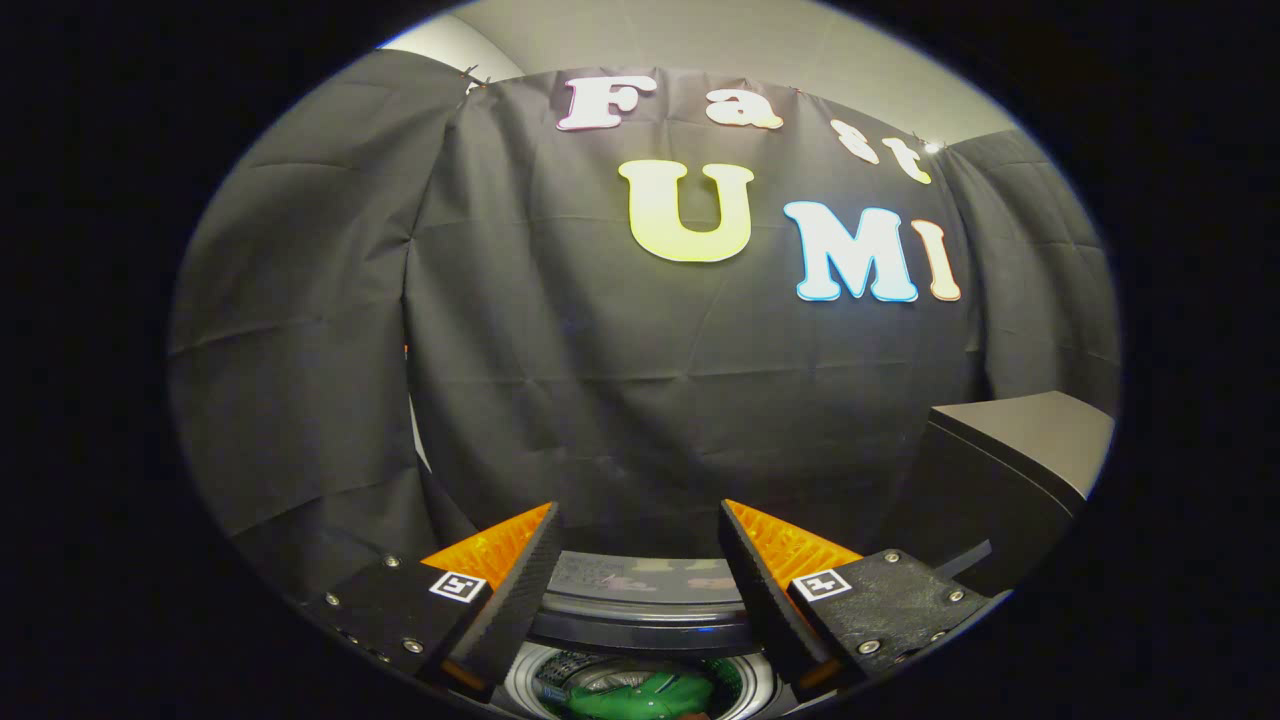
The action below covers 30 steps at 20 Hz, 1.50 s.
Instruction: Put the clothes into the washing machine and then close the washing machine lid.
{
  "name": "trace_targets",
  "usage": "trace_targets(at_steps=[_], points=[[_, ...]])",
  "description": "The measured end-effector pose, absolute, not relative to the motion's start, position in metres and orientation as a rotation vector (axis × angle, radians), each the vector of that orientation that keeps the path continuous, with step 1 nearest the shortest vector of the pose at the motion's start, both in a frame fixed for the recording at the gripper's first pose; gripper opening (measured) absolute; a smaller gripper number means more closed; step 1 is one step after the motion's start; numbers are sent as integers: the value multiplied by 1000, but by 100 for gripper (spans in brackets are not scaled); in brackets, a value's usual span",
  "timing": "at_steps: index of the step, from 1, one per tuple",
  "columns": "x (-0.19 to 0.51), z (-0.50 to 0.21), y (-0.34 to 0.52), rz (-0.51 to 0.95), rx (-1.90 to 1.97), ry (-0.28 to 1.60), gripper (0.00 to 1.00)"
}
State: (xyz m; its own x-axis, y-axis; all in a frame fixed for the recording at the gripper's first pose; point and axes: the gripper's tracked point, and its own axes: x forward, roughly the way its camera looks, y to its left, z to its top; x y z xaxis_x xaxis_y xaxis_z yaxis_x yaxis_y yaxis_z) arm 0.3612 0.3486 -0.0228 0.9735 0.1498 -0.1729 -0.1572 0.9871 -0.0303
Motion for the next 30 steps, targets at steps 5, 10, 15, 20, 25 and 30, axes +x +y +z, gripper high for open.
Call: trace_targets(at_steps=[5, 10, 15, 20, 25, 30], points=[[344, -64, 337, 146, 9, 263, 95], [315, -109, 326, 152, -7, 350, 95], [304, -124, 327, 171, -17, 379, 95], [283, -84, 329, 213, -9, 343, 95], [257, -21, 302, 206, 10, 273, 95], [224, 31, 251, 181, -6, 194, 95]])
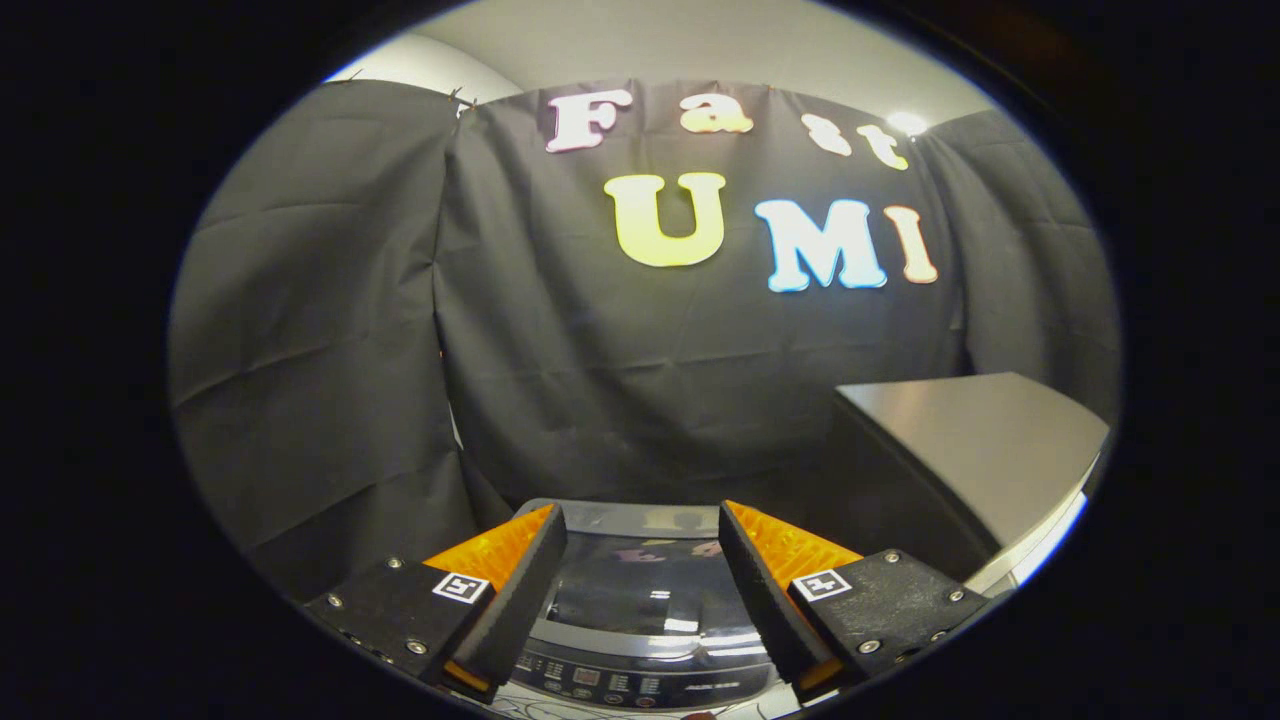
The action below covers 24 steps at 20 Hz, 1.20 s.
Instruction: Put the clothes into the washing machine and then close the washing machine lid.
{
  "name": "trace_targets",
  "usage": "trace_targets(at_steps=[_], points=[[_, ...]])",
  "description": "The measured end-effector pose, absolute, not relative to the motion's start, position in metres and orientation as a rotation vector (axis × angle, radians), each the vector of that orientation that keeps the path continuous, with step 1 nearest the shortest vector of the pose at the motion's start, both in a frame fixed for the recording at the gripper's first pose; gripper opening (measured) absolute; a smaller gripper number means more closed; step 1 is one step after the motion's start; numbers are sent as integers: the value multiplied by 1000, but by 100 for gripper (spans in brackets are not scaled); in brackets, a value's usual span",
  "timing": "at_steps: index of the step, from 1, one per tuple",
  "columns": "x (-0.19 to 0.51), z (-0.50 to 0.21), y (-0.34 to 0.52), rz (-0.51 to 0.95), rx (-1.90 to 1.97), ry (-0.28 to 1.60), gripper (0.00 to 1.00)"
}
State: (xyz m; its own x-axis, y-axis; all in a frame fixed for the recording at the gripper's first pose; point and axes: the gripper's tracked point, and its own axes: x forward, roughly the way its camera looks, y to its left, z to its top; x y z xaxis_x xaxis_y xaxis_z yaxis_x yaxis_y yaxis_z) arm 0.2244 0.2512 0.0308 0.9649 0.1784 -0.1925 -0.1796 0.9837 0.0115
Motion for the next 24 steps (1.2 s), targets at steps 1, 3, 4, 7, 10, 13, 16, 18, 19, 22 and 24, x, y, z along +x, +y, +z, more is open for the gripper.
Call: trace_targets(at_steps=[1, 3, 4, 7, 10, 13, 16, 18, 19, 22, 24], points=[[216, 37, 238, 174, -11, 184, 95], [197, 48, 212, 169, -7, 161, 95], [186, 51, 198, 172, -8, 156, 95], [150, 54, 156, 175, -31, 161, 95], [111, 66, 113, 162, -20, 137, 94], [81, 73, 73, 142, -33, 120, 94], [59, 86, 32, 105, -34, 90, 94], [45, 91, 8, 81, -36, 79, 94], [39, 92, -3, 70, -34, 75, 94], [21, 96, -34, 38, -25, 67, 94], [10, 97, -54, 15, -21, 65, 94]])
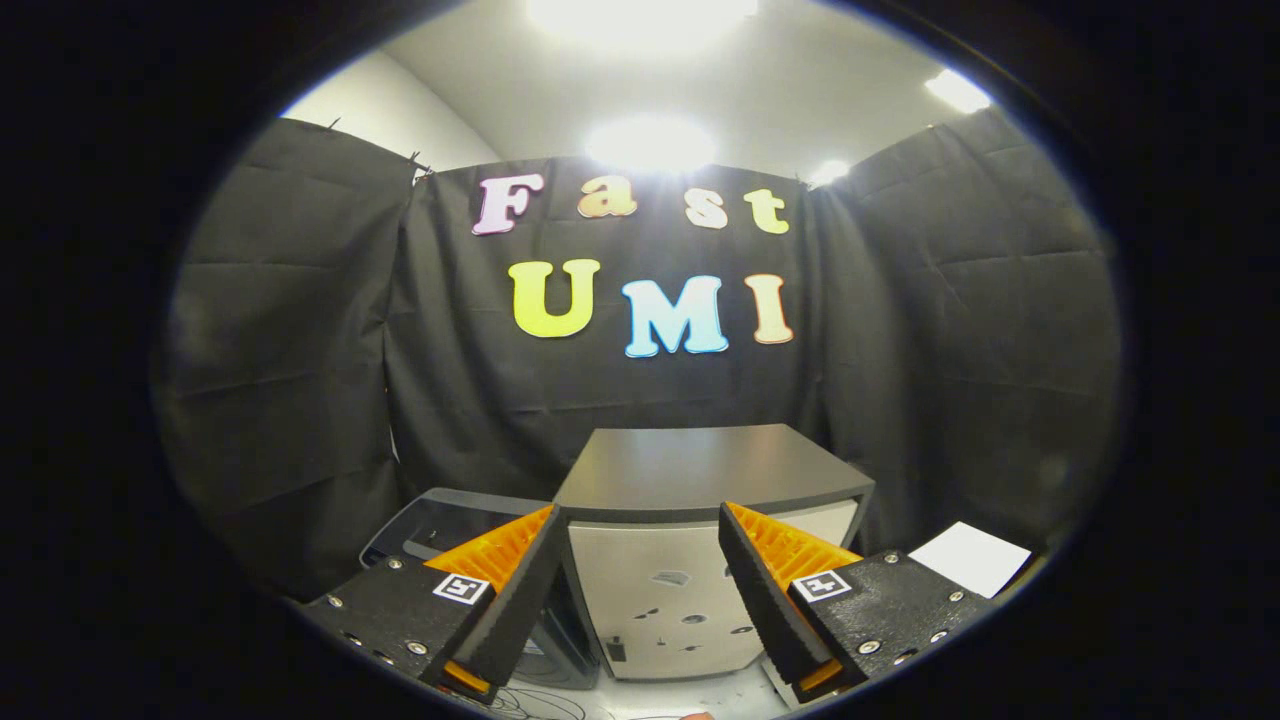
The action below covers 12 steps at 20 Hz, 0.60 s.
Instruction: Put the clothes into the washing machine and then close the washing machine lid.
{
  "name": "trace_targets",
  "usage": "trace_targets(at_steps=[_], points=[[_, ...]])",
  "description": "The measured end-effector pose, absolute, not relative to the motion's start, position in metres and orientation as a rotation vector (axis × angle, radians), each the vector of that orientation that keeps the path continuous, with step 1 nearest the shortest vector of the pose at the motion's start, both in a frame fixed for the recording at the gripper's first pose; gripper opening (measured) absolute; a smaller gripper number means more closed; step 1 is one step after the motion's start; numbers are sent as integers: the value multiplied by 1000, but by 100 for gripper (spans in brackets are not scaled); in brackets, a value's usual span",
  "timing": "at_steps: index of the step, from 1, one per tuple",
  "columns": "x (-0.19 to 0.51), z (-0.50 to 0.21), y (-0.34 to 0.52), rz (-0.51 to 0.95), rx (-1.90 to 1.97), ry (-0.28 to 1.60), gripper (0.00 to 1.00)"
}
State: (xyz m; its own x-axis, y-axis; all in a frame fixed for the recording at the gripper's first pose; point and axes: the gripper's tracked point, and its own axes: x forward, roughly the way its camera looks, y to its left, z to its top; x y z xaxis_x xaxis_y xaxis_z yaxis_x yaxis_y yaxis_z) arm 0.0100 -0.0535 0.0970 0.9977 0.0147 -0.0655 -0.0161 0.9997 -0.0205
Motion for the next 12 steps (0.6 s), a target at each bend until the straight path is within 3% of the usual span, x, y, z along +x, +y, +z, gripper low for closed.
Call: trace_targets(at_steps=[12], points=[[-25, 88, -94, -14, 5, 80, 94]])
